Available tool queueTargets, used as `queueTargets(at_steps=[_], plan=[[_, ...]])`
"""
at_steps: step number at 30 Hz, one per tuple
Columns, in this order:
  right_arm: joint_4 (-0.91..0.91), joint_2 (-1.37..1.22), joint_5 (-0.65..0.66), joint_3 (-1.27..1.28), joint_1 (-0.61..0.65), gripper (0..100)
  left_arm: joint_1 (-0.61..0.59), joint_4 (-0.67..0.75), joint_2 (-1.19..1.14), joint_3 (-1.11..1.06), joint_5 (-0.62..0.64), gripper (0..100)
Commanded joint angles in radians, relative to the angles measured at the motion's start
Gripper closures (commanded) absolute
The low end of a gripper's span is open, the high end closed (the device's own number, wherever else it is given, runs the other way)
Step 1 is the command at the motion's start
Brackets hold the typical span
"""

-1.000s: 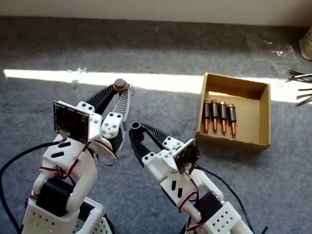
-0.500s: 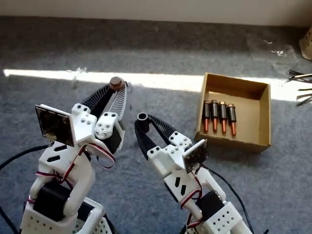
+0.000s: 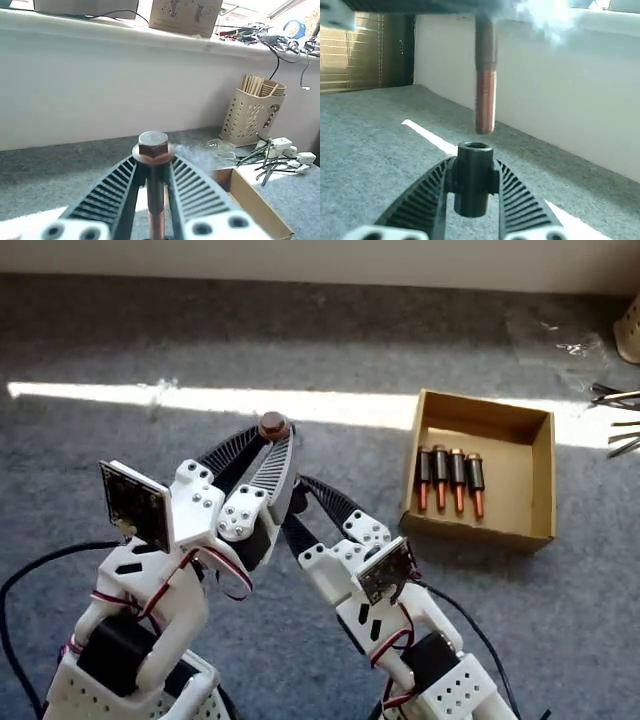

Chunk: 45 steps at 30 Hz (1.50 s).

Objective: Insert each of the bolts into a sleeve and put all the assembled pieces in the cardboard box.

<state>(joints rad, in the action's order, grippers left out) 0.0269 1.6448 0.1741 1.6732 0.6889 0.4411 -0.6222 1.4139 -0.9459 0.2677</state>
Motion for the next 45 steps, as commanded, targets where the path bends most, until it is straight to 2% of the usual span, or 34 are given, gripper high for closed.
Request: queueTargets(at_steps=[1,18,23,38,45], plan=[[-0.024,0.008,0.034,0.125,0.005,99.5,0.019,0.028,0.015,-0.015,0.003,99],[-0.021,0.008,0.029,0.122,-0.024,99.5,0.012,0.029,0.016,-0.016,0.002,99],[-0.021,0.01,-0.072,0.122,-0.027,99.5,0.015,0.029,0.016,-0.019,-0.066,99],[-0.027,0.01,-0.049,0.122,-0.027,99.5,0.021,0.031,0.012,-0.025,-0.077,99],[-0.028,0.01,-0.048,0.12,-0.027,99.5,0.015,0.173,0.015,-0.143,-0.075,99]])
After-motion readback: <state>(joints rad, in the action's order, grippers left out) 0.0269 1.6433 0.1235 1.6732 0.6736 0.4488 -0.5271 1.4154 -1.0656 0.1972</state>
